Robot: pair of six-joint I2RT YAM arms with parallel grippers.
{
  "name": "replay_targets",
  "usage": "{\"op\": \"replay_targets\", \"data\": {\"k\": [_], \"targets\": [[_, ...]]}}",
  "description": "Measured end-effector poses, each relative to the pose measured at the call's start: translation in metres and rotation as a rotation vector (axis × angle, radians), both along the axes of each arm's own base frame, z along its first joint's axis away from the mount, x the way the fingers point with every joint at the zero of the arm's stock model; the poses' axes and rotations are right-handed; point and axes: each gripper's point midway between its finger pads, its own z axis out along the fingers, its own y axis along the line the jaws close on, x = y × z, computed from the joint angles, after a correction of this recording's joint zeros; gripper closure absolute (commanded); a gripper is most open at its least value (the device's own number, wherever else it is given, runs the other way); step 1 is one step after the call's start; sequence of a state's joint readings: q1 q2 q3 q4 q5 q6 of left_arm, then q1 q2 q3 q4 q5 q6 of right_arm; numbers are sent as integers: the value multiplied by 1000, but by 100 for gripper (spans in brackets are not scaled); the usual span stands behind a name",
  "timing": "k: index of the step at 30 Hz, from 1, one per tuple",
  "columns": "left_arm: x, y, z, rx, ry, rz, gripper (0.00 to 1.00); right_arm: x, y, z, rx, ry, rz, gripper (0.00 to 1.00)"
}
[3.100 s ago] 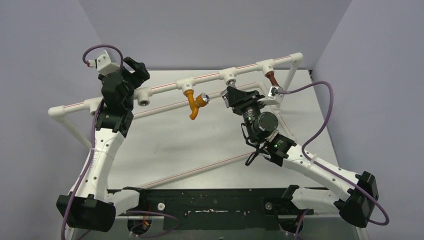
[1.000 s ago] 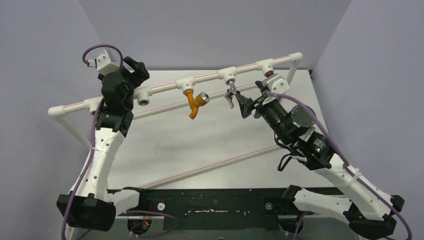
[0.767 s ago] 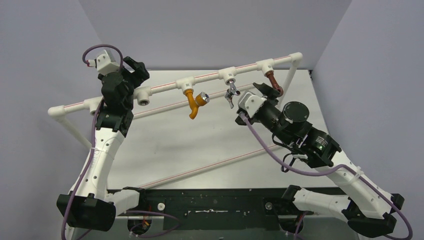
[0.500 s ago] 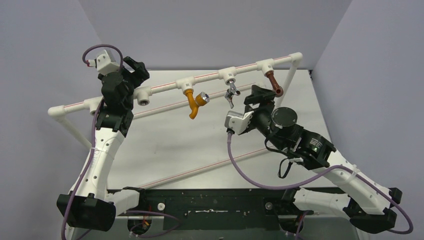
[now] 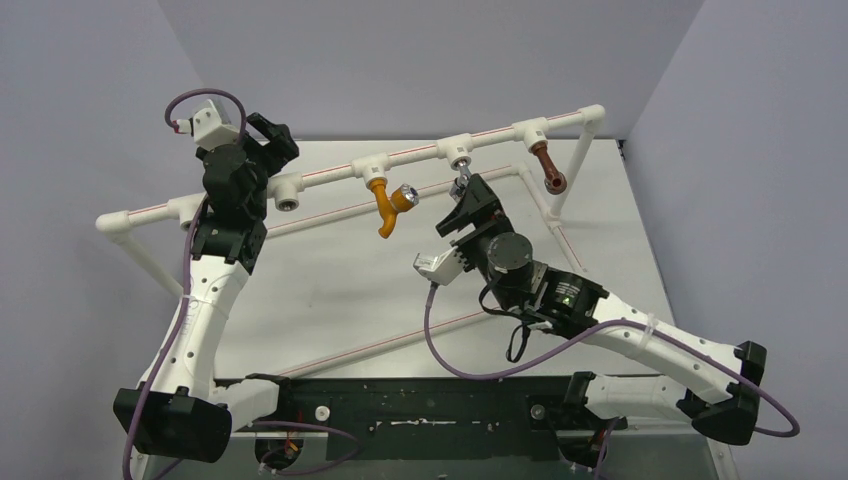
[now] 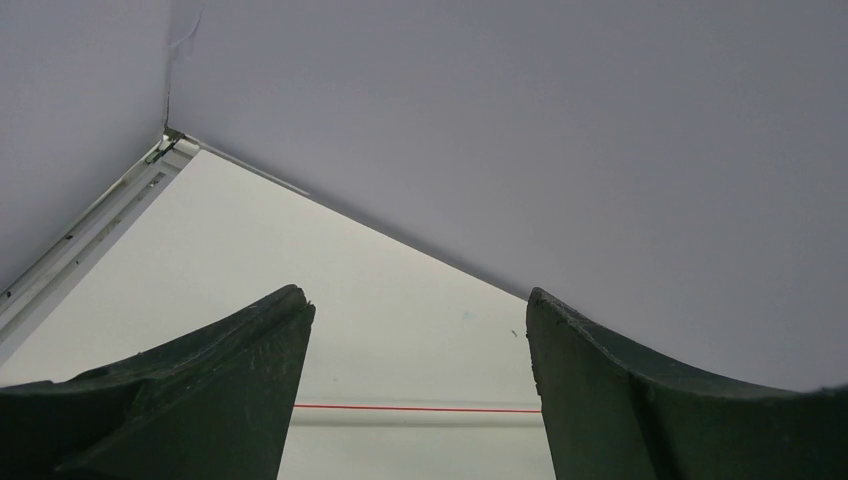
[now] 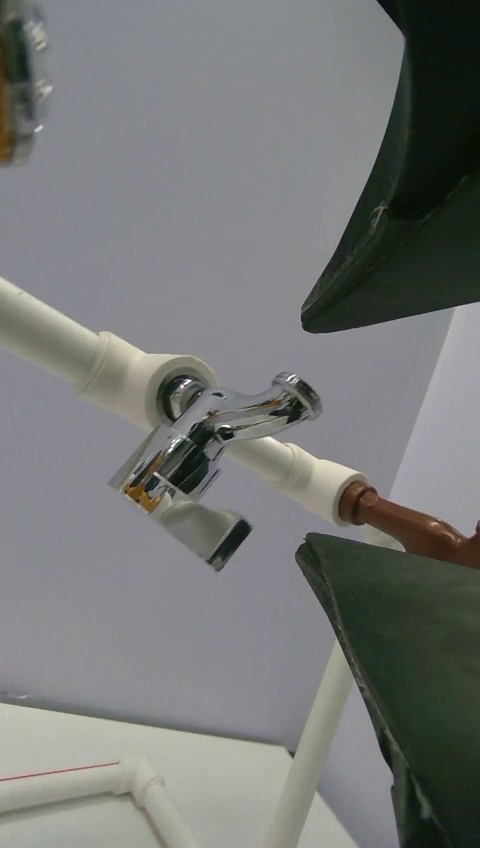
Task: Install the water faucets
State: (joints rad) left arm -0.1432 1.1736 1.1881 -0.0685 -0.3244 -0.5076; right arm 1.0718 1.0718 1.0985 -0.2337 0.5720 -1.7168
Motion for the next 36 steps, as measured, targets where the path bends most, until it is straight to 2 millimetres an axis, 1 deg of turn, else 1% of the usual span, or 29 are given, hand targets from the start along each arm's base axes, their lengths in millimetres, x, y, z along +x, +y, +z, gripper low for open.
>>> {"op": "replay_targets", "data": {"k": [3,8,13,16,19,25,27,32,36], "targets": [[0,0,0,0,0,0,24,6,6,-8,-96,-35,-15,25],[0,0,0,0,0,0,24,11,10,-15,-186,-72,-36,27],[0,0,0,0,0,0,24,18,14,-15,-198,-89,-55,36],[0,0,0,0,0,0,24,23,14,-16,-189,-93,-69,46],[0,0,0,0,1,0,24,27,16,-16,-178,-98,-75,59],[0,0,0,0,-1,0,24,29,22,-4,-89,-113,-63,92],[0,0,0,1,0,0,24,29,22,-5,-67,-102,-66,100],[1,0,0,3,-1,0,24,30,23,-5,63,-63,-67,100],[1,0,0,3,-2,-1,24,28,24,-4,251,-8,-30,100]]}}
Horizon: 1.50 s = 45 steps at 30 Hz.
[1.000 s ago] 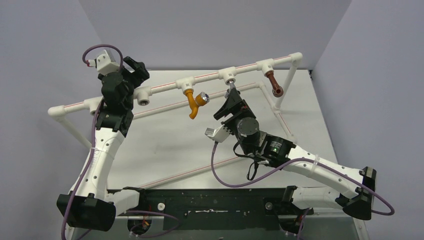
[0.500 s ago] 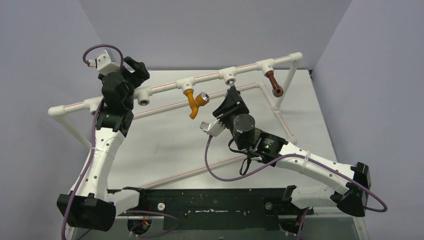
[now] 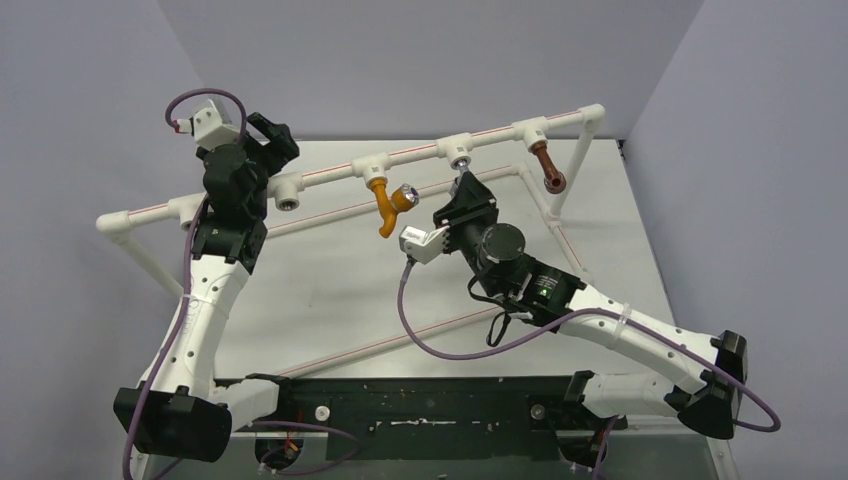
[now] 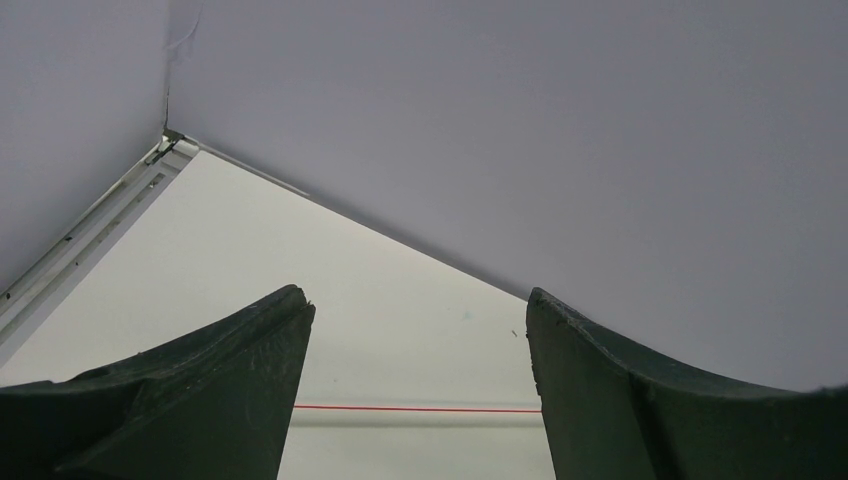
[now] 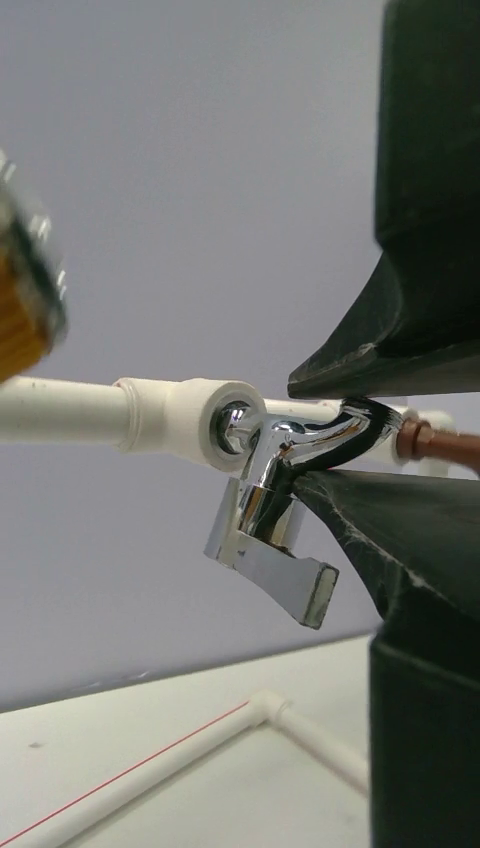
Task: Install the water faucets
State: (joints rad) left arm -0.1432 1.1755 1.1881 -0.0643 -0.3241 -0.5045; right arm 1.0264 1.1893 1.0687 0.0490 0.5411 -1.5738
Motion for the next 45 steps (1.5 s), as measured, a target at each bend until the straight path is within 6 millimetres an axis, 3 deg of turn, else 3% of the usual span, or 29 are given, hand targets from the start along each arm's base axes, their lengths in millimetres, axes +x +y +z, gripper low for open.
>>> {"op": "replay_targets", "data": {"k": [14,19,23,27,33,40,45], "targets": [[0,0,0,0,0,-1,24,0,-1,16,1125,211,180,100],[0,0,0,0,0,-1,24,2,-4,20,1358,253,181,100],[0,0,0,0,0,-1,24,1,-5,21,1402,267,180,100],[-1,-1,0,0,0,-5,24,-3,-5,21,1391,301,185,74],[-1,-1,0,0,0,-5,24,-13,-20,35,1371,327,176,49],[-1,-1,0,0,0,-4,24,-36,-37,89,1291,314,236,36],[-1,-1,0,0,0,-5,24,-47,-34,85,1084,375,250,30]]}}
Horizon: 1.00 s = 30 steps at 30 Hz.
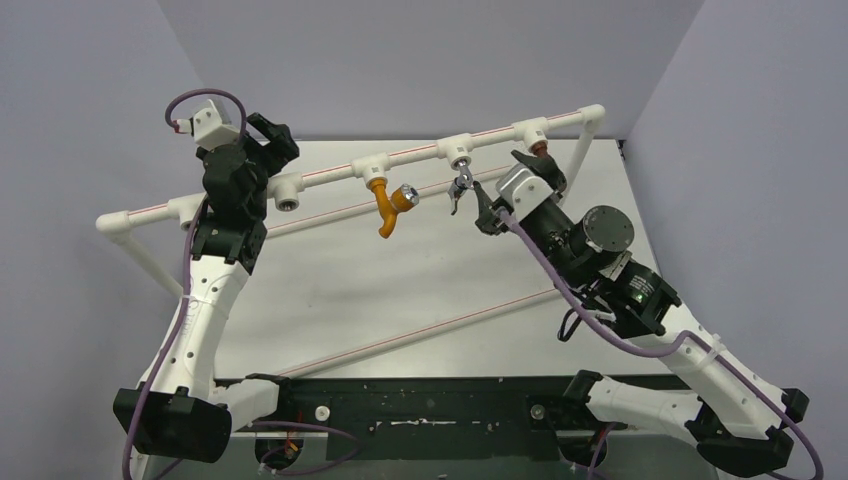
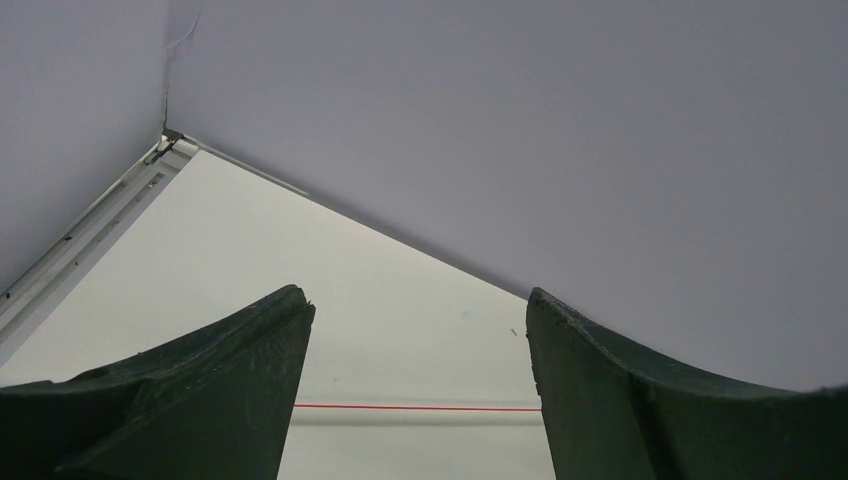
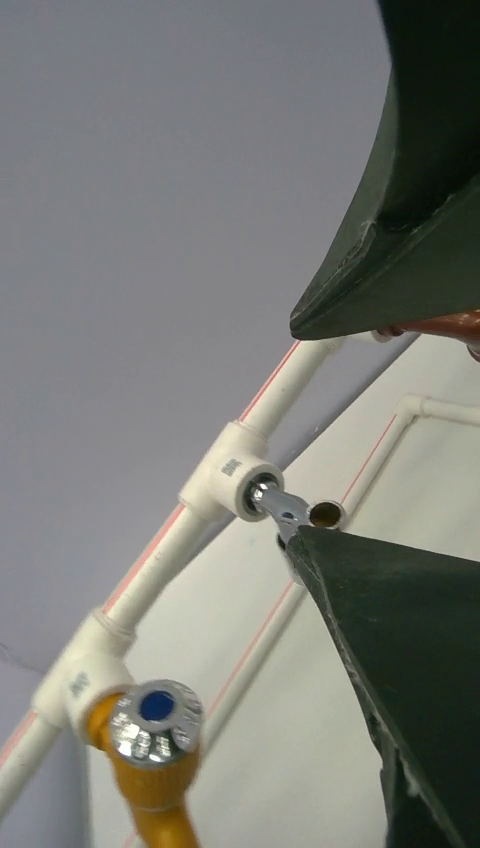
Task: Install the water faucets
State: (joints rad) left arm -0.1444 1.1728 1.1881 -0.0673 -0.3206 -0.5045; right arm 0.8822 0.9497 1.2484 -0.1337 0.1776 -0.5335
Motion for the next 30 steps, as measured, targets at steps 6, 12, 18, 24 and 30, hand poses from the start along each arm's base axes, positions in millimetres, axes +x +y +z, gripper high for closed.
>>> {"op": "replay_targets", "data": {"k": [6,12,18,24,30], "targets": [[0,0,0,0,0,0,24,-2,3,-46,-366,-6,53,27],[0,0,0,0,0,0,24,2,-1,-71,-667,-109,64,28],[0,0,0,0,0,0,24,11,1,-85,-960,-265,-14,28],[0,0,0,0,0,0,24,21,19,-98,-1239,-424,-81,27],[0,0,0,0,0,0,24,33,25,-107,-1459,-508,-144,28]]}}
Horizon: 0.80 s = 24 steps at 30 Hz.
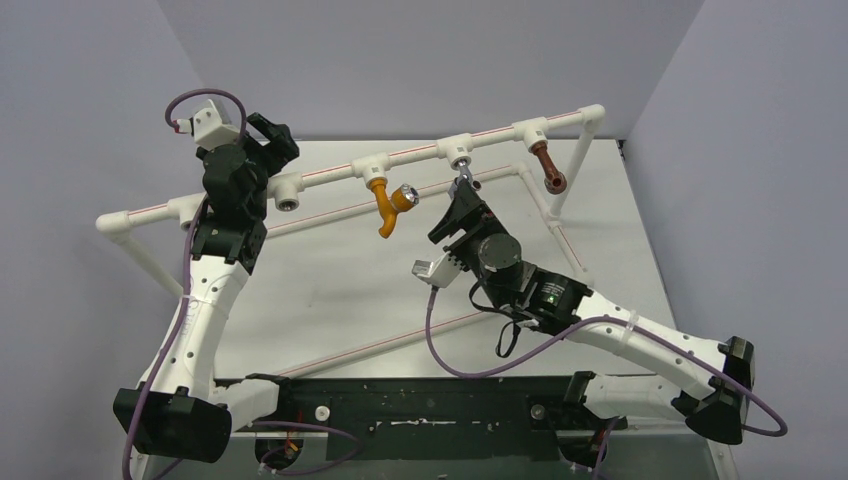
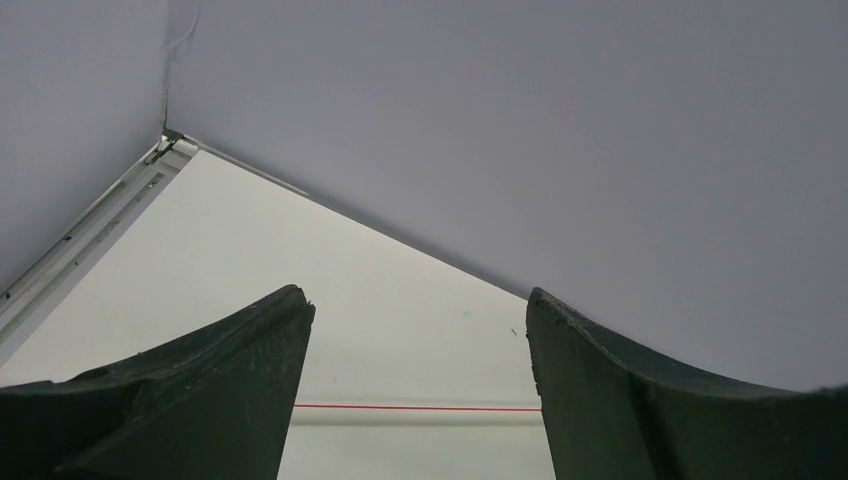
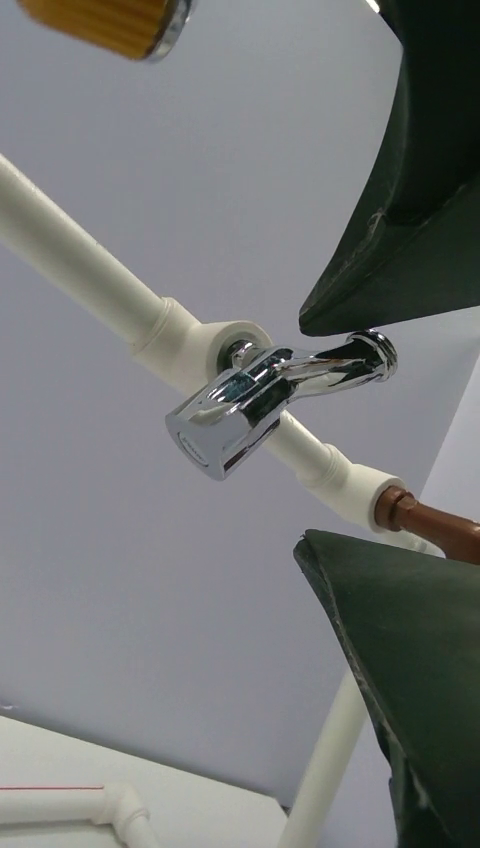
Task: Install the water faucets
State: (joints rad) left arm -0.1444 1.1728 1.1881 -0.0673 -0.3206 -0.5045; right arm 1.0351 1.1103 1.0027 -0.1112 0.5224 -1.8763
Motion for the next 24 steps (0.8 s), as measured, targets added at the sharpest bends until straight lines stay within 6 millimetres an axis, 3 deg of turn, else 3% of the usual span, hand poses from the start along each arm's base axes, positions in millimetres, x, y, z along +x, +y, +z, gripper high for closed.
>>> {"op": "replay_targets", "data": {"k": [13,20,24], "targets": [[0,0,0,0,0,0,24,15,4,-6,-91,-56,-40,40],[0,-1,0,0,1,-3,24,19,13,1,-41,-82,-24,69],[1,-1,0,0,-1,-3,24,19,18,6,0,-83,-13,96]]}}
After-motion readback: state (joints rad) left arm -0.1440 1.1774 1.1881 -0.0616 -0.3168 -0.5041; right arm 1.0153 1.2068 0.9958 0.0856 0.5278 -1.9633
